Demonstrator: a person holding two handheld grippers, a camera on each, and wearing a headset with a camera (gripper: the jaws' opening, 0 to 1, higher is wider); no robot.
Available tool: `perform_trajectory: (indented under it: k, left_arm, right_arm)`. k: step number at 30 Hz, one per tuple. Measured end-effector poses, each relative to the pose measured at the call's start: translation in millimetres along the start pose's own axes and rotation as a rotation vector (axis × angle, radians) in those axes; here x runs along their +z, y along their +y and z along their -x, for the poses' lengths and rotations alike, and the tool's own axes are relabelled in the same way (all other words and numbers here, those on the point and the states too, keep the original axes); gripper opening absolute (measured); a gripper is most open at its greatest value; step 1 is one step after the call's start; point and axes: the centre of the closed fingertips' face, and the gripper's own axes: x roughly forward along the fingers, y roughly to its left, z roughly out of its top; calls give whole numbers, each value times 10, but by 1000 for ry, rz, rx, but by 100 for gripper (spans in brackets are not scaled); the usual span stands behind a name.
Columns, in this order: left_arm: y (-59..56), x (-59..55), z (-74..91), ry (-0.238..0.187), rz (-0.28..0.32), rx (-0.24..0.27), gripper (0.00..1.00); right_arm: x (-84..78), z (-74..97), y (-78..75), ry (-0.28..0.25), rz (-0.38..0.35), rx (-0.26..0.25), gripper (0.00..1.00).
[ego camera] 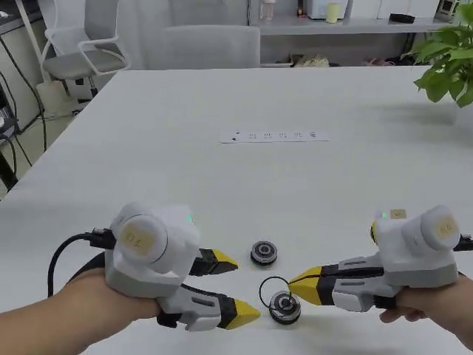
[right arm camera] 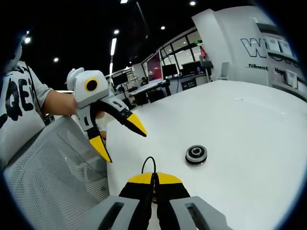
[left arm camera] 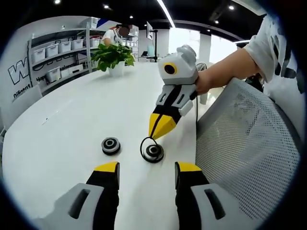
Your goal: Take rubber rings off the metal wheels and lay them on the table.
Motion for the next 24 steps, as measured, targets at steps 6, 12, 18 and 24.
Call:
perform_trajectory:
  k: [6, 12, 18, 24]
  left_arm:
    - [54, -20, 118, 0, 12, 27, 50]
    - [125, -47, 222, -9, 40, 57, 54]
    - [184, -87, 298, -9, 55, 83, 55]
    - [177, -114, 312, -5, 60, 89, 56]
  right_arm:
    - [80, -120, 12, 12, 28, 13, 0]
    - [114, -225, 10, 30, 49, 24, 0]
    - [106, -342, 21, 52, 73, 34, 0]
    - [57, -413, 21, 82, 95, 36, 0]
